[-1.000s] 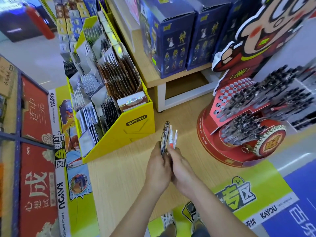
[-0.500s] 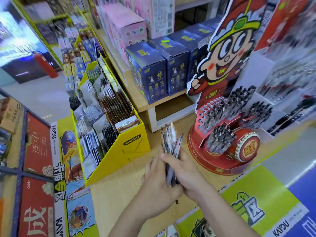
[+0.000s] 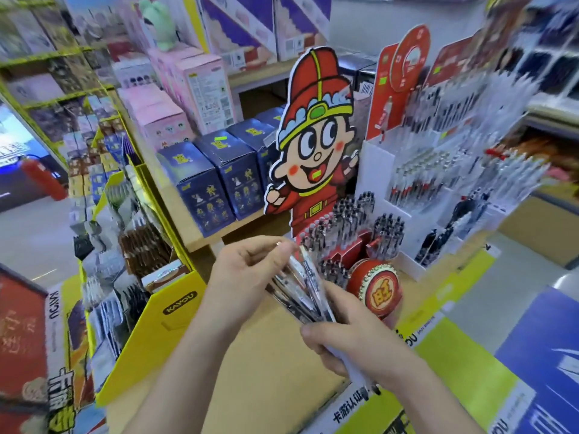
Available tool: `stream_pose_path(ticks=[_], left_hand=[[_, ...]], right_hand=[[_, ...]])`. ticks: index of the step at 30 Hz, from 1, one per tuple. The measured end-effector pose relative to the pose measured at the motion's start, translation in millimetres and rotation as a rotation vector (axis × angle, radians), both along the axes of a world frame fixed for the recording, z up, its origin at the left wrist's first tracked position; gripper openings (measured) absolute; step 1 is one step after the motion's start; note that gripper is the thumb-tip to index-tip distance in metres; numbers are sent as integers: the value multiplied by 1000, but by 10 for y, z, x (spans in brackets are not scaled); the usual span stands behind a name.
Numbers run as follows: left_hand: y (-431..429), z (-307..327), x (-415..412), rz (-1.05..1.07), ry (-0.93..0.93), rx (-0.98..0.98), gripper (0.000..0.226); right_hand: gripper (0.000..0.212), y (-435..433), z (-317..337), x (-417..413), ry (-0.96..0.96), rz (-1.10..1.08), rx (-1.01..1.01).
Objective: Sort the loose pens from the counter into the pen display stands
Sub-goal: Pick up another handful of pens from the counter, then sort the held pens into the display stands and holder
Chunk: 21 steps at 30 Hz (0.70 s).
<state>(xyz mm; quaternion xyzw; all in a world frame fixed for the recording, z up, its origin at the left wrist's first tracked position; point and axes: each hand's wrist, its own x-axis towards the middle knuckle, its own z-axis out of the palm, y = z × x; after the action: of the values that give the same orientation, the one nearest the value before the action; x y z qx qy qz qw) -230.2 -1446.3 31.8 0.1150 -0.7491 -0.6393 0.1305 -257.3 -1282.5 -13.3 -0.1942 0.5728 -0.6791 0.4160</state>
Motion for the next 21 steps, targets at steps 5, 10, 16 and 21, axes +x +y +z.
stream_pose_path(ticks=[5, 10, 16, 21], left_hand=[[476, 42, -411, 217, 68, 78, 21], [958, 162, -862, 378, 199, 16, 21], [1728, 135, -1317, 251, 206, -20, 10], [2173, 7, -1635, 157, 174, 0, 5]], right_hand=[[30, 666, 56, -303, 43, -8, 34], [25, 1466, -94, -691, -64, -137, 111], [29, 2154, -230, -1193, -189, -522, 82], [6, 2324, -187, -1527, -63, -471, -22]])
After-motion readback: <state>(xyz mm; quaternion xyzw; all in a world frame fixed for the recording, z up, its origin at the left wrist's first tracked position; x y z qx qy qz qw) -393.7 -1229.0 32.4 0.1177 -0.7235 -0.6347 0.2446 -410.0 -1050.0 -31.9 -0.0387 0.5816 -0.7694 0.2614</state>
